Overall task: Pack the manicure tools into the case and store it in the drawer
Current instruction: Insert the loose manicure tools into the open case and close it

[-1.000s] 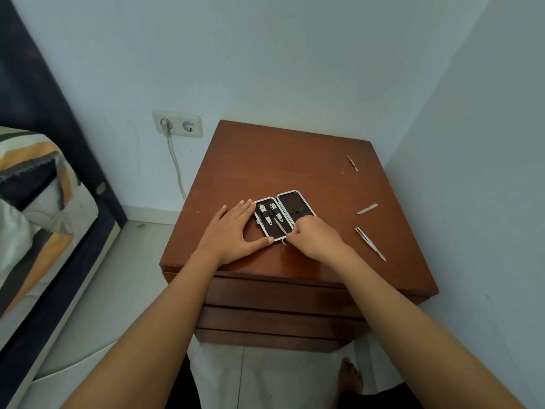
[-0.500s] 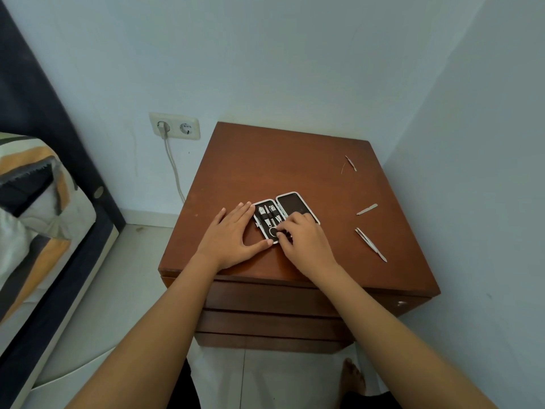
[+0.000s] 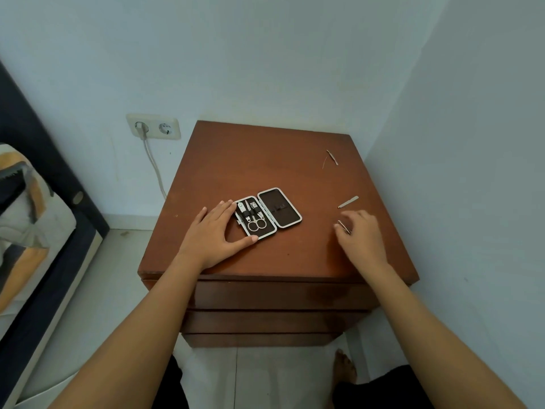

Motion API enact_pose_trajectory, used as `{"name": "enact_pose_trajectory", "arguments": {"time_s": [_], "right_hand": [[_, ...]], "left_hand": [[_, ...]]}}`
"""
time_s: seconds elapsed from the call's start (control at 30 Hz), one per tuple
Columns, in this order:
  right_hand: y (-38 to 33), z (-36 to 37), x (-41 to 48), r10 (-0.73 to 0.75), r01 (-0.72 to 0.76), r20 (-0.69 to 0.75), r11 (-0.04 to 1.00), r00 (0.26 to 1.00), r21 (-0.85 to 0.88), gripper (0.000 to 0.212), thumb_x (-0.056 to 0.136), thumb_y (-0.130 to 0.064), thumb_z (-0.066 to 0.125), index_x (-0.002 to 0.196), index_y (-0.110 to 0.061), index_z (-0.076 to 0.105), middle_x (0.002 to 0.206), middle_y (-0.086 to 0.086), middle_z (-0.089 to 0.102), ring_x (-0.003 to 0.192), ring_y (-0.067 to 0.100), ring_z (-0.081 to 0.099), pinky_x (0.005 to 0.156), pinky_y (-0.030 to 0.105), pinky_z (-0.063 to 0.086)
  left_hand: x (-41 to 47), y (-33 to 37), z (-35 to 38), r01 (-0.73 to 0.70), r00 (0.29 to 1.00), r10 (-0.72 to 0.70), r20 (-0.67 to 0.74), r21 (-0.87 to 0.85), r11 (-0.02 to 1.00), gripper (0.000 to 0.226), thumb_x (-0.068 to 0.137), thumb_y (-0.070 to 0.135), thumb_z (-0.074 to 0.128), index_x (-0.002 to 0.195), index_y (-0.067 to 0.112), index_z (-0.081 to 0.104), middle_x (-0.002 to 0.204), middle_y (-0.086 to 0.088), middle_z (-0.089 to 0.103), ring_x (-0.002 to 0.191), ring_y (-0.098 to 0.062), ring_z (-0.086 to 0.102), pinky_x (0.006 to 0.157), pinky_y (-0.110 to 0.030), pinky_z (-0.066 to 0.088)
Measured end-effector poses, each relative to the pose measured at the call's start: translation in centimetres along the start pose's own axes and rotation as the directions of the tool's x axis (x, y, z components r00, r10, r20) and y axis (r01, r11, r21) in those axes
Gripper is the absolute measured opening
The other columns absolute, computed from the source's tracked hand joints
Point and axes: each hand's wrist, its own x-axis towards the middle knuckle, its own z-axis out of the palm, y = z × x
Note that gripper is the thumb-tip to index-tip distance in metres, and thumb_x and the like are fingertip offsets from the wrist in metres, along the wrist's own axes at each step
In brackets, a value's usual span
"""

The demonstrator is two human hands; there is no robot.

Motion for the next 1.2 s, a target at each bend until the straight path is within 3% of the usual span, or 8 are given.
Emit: {"name": "enact_pose_trajectory", "arguments": {"time_s": [0.17,0.23,0.43,0.6,0.83,0.93,1.07,1.2], "right_hand": [[1.0,-0.1,0.1,0.056,-0.055,0.025,0.998,0.998,-0.021,0.015,0.087,-0.012,0.056,0.094,-0.009,0.069,0.093,0.012,0.061,0.092,0.032,0.057,0.074,0.042,0.051],[0.4,0.2,0.9,0.072,-0.073,0.044,0.997,0.996,0.017,0.012,0.086,-0.010,0.058,0.090,-0.009,0.070,0.094,0.013,0.063,0.090,0.031,0.059,0.076,0.040,0.051],[-5.3,0.9,4.4,0.038,-0.049,0.037,0.920,0.999,0.389,0.016,0.080,-0.007,0.066,0.095,-0.010,0.068,0.084,0.007,0.064,0.074,0.016,0.057,0.072,0.030,0.049],[-10.3,2.7,7.1,-0.110,0.085,0.024,0.872,0.994,0.482,0.032,0.079,-0.006,0.068,0.109,-0.015,0.065,0.078,0.001,0.059,0.067,0.007,0.053,0.068,0.016,0.046],[-11.2,5.6,9.1,-0.188,0.123,0.121,0.902,0.975,0.414,0.033,0.077,-0.004,0.069,0.109,-0.015,0.065,0.070,-0.007,0.052,0.067,0.010,0.052,0.078,0.039,0.057],[-11.0,6.4,9.4,-0.203,0.126,0.178,0.920,0.963,0.371,0.035,0.078,-0.006,0.070,0.112,-0.012,0.064,0.072,-0.006,0.053,0.072,0.013,0.054,0.083,0.041,0.056],[-10.5,6.4,9.5,-0.207,0.105,0.360,0.954,0.910,0.281,0.041,0.079,-0.008,0.071,0.118,-0.011,0.061,0.087,0.003,0.060,0.077,0.018,0.058,0.088,0.040,0.054],[-9.7,5.8,8.0,-0.345,0.329,0.400,0.938,0.849,0.109,0.035,0.085,-0.015,0.064,0.120,-0.011,0.061,0.100,0.006,0.060,0.090,0.019,0.057,0.092,0.038,0.049]], "left_hand": [[-0.1,0.3,-0.1,0.001,1.000,-0.001,0.009,0.000,1.000,0.105,0.064,0.087,0.028,0.148,0.023,0.020,0.156,0.006,0.019,0.143,-0.005,0.011,0.116,-0.032,0.002],[-0.1,0.4,-0.1,-0.001,1.000,0.001,0.011,-0.002,1.000,0.106,0.064,0.087,0.028,0.148,0.023,0.019,0.156,0.006,0.019,0.143,-0.005,0.011,0.116,-0.033,0.002],[-0.1,0.1,-0.1,-0.010,1.000,0.010,-0.002,-0.015,1.000,0.105,0.065,0.087,0.029,0.148,0.024,0.020,0.156,0.007,0.019,0.143,-0.004,0.010,0.116,-0.032,0.002],[0.0,0.0,0.0,-0.018,1.000,0.017,-0.011,-0.019,1.000,0.103,0.065,0.086,0.029,0.148,0.025,0.019,0.156,0.008,0.018,0.143,-0.004,0.010,0.116,-0.032,0.001],[0.0,0.0,-0.1,-0.023,0.999,0.022,-0.029,-0.037,0.999,0.102,0.066,0.085,0.034,0.147,0.025,0.021,0.156,0.008,0.020,0.142,-0.003,0.012,0.116,-0.031,0.001],[0.1,-0.1,-0.1,-0.022,0.999,0.021,-0.035,-0.040,0.999,0.102,0.065,0.085,0.034,0.147,0.025,0.021,0.156,0.008,0.020,0.142,-0.003,0.012,0.115,-0.031,0.001],[0.1,-0.1,-0.1,-0.021,0.999,0.019,-0.038,-0.044,0.999,0.101,0.065,0.084,0.036,0.146,0.025,0.023,0.155,0.009,0.022,0.142,-0.003,0.014,0.116,-0.031,0.002],[0.1,-0.2,-0.1,-0.013,0.999,0.012,-0.035,-0.046,0.999,0.102,0.064,0.086,0.035,0.146,0.026,0.024,0.155,0.009,0.023,0.142,-0.003,0.014,0.116,-0.031,0.003]]}}
